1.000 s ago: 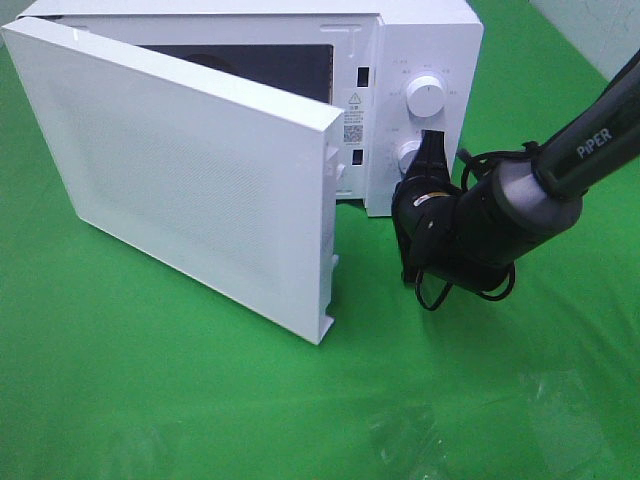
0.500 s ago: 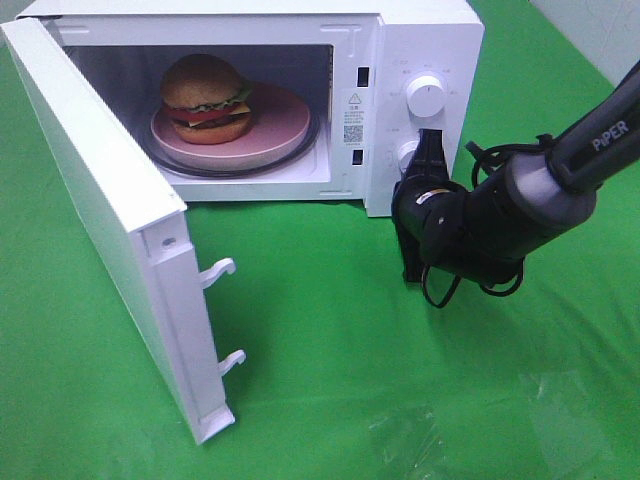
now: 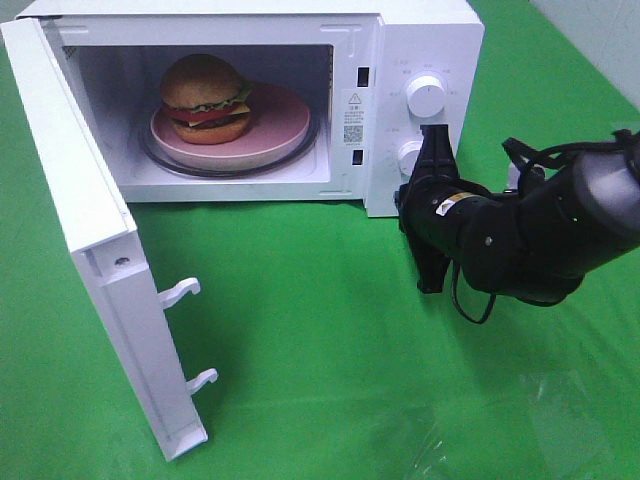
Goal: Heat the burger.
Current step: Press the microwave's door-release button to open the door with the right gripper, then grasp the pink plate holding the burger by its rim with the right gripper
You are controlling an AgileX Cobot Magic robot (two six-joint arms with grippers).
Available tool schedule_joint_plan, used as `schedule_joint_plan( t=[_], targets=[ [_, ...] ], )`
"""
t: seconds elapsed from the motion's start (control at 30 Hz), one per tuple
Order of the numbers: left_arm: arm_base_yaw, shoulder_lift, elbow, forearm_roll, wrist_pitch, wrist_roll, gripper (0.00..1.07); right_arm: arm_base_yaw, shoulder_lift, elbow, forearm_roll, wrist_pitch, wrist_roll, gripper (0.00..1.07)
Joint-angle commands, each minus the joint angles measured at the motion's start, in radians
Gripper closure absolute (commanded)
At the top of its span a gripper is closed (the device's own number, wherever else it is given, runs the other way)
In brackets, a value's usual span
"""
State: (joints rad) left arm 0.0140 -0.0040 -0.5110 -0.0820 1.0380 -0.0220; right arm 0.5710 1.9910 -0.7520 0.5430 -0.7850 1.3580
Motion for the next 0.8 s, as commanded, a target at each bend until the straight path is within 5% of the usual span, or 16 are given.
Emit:
schedule_joint_plan(
  t=[0.03,0.27,0.4,0.8],
  targets=[
    [0.001,-0.019,0.002,-0.001,-0.007,-0.001,0.08,0.000,-0.045,0.031,-0.069,0.004,-0.011,1.07],
    [0.001,-0.019,0.002,-0.001,-0.007,-0.001,0.08,0.000,-0.151,0.135,-0.252,0.042,-0.026,1.07],
    [0.001,-0.019,0.002,-0.001,-0.007,-0.001,0.08,0.000,-0.231,0.152,-0.392,0.229,-0.178,1.06],
    [0.001,-0.019,0.002,-0.001,-0.007,-0.001,0.08,-0.001,-0.343,0.085,-0.414,0.611,-0.558,1.05]
  ],
)
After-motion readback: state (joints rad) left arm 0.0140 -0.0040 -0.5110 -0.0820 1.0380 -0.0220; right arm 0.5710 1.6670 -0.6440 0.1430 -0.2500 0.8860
